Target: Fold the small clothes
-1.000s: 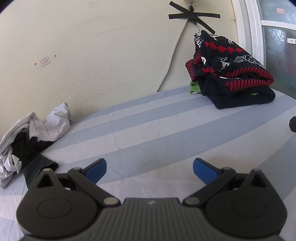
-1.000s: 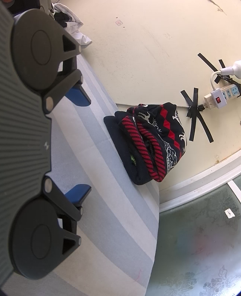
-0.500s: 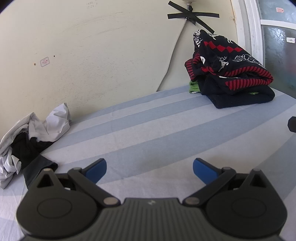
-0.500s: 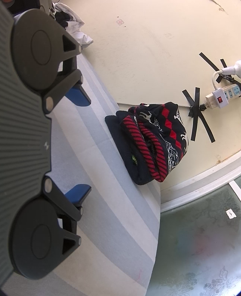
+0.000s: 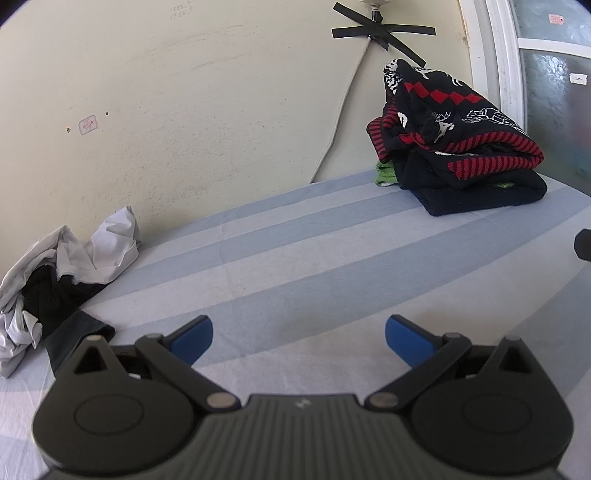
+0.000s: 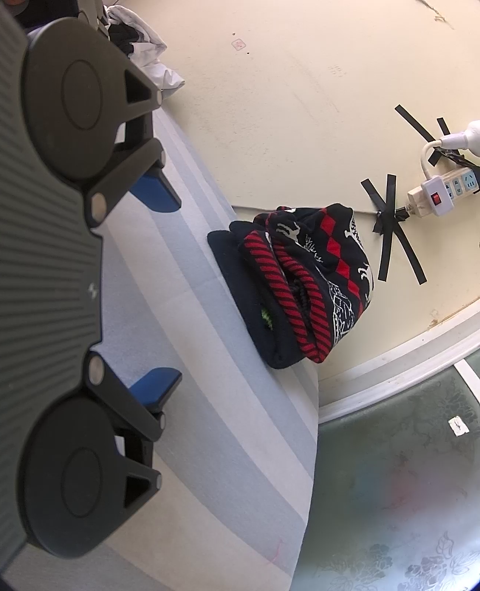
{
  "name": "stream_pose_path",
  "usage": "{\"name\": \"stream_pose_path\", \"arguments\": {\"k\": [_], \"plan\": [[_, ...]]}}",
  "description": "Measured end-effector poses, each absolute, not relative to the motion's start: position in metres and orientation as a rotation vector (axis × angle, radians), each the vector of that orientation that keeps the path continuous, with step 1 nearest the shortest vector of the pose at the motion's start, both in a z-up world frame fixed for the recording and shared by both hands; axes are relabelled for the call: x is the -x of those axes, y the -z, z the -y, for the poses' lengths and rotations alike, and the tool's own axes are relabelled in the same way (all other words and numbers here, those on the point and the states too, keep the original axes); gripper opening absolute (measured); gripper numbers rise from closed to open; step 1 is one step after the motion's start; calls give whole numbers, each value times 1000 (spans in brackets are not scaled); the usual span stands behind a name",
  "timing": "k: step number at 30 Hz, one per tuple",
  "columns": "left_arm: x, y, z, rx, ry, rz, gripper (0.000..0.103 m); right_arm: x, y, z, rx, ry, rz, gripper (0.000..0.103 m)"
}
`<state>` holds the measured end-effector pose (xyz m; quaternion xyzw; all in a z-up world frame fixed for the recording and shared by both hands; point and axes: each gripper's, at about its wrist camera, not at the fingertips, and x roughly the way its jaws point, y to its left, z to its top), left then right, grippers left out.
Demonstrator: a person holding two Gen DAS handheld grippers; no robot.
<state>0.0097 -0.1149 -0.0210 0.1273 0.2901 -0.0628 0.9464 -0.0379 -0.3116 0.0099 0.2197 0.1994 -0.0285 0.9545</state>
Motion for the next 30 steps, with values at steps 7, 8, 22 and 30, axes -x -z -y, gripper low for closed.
{"name": "stream_pose_path", "arguments": {"k": [7,8,22,30], "plan": [[-10,21,115,-258,127,-591,103,39,-10,312,-446,57,-405,93],[-9,21,116,-258,127,-591,103,39,-10,312,-446,57,-405,93],[-9,21,118,-258,128,-592,103,38,-10,312,-446,57,-404,93],[-9,21,118,-256,136,-589,103,39,-10,312,-446,57,-404,93]]}}
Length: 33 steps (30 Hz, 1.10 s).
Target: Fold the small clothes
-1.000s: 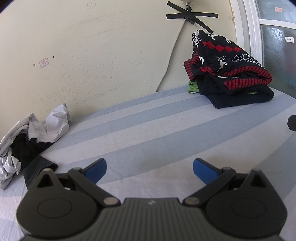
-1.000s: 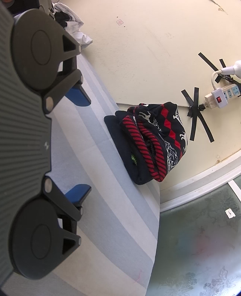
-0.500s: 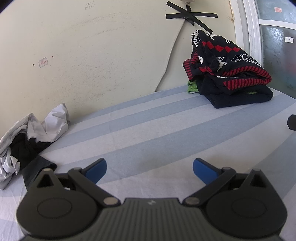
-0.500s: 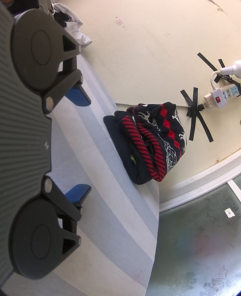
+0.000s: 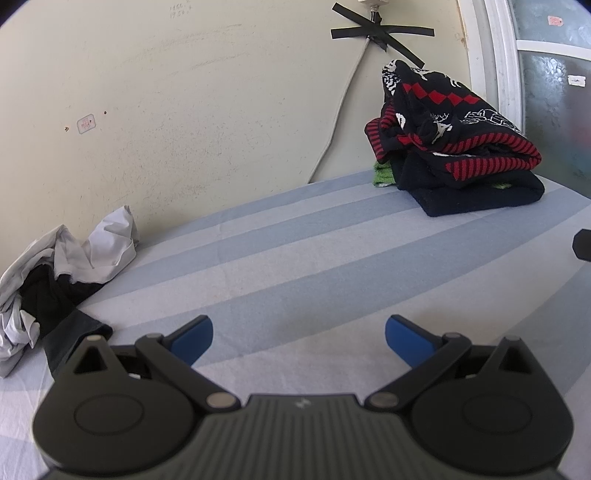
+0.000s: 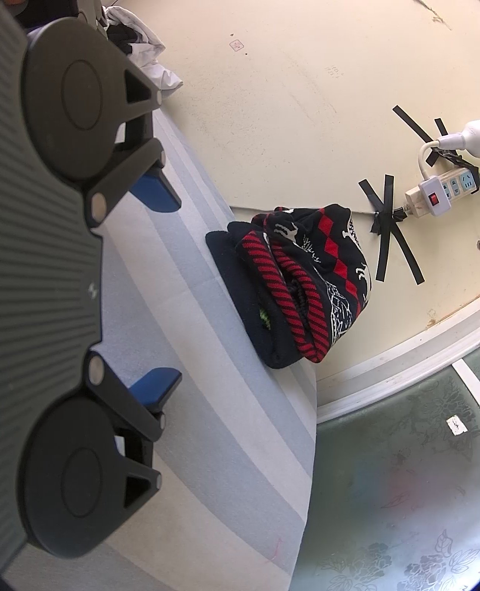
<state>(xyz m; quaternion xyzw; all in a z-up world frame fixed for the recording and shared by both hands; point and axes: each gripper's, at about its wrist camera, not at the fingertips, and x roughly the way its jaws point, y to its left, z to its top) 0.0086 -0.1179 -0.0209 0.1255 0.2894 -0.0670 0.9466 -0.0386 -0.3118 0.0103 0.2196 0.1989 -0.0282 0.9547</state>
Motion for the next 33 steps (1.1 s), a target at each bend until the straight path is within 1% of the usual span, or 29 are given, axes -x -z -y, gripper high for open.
{"name": "stream_pose_path", "arguments": {"k": [33], "plan": [[-9,21,112,-254,156,-590,103,39,-10,311,-445,56,-405,93]]}}
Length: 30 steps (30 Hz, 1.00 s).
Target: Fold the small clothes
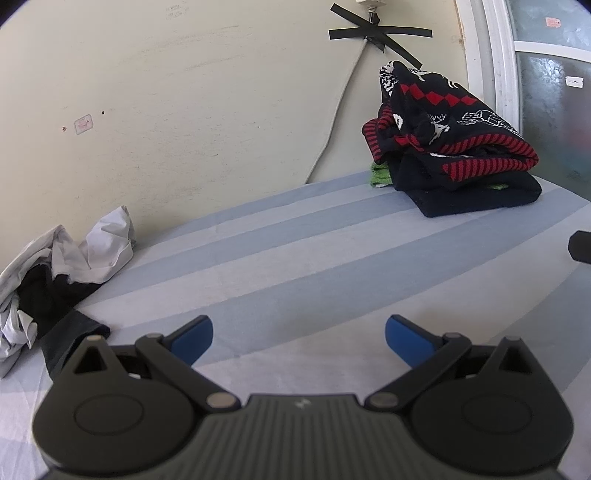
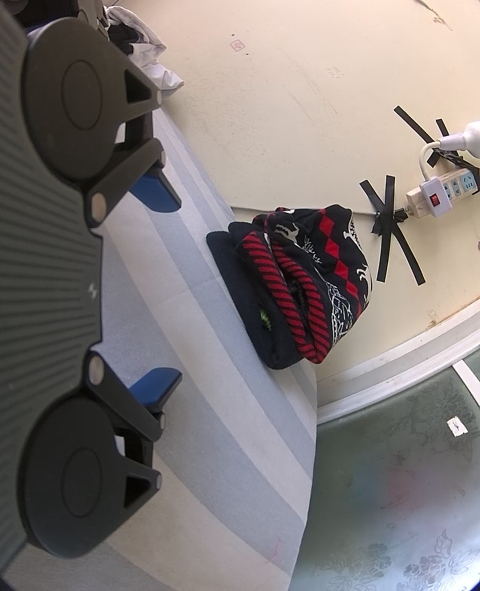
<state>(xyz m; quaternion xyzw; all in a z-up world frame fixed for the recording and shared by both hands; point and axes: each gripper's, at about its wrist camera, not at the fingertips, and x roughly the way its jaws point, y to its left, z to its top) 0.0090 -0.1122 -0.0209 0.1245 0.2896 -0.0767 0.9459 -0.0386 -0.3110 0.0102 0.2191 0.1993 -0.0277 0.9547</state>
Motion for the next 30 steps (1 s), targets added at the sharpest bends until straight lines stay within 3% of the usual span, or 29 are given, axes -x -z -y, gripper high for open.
{"name": "stream_pose_path", "arguments": {"k": [30], "plan": [[-12,21,109,-255,141,-600,103,39,-10,311,-445,56,-402,93]]}}
